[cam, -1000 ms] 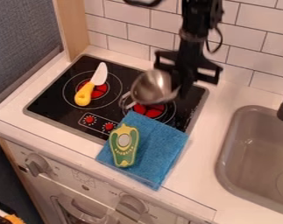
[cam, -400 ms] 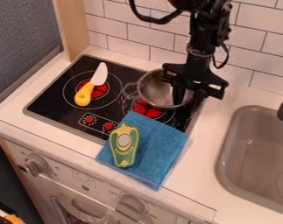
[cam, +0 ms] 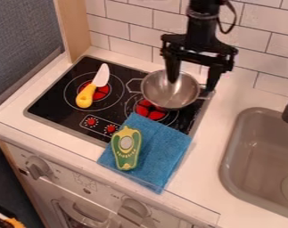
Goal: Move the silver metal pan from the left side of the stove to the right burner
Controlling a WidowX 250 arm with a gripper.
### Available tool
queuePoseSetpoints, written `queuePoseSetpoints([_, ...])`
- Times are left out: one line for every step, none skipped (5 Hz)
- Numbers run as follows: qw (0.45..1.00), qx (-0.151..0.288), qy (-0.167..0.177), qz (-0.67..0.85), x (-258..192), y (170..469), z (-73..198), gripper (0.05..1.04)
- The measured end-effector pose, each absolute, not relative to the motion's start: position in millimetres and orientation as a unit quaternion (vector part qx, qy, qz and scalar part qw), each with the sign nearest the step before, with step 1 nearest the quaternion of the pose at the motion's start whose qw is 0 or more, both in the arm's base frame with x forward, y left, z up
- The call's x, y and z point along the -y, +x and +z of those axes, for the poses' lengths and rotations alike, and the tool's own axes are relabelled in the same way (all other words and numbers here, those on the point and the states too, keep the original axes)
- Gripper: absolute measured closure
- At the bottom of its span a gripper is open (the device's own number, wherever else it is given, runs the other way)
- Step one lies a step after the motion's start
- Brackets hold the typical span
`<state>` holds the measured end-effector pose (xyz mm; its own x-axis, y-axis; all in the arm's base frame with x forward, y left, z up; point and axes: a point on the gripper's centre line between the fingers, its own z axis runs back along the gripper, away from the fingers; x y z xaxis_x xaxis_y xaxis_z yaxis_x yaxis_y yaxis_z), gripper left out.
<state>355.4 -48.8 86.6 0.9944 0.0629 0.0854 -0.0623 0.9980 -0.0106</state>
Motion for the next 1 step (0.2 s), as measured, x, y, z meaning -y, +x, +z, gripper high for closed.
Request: queuePoseSetpoints([0.999,0.028,0.002,0.031,43.5,348.8,84.5,0.075])
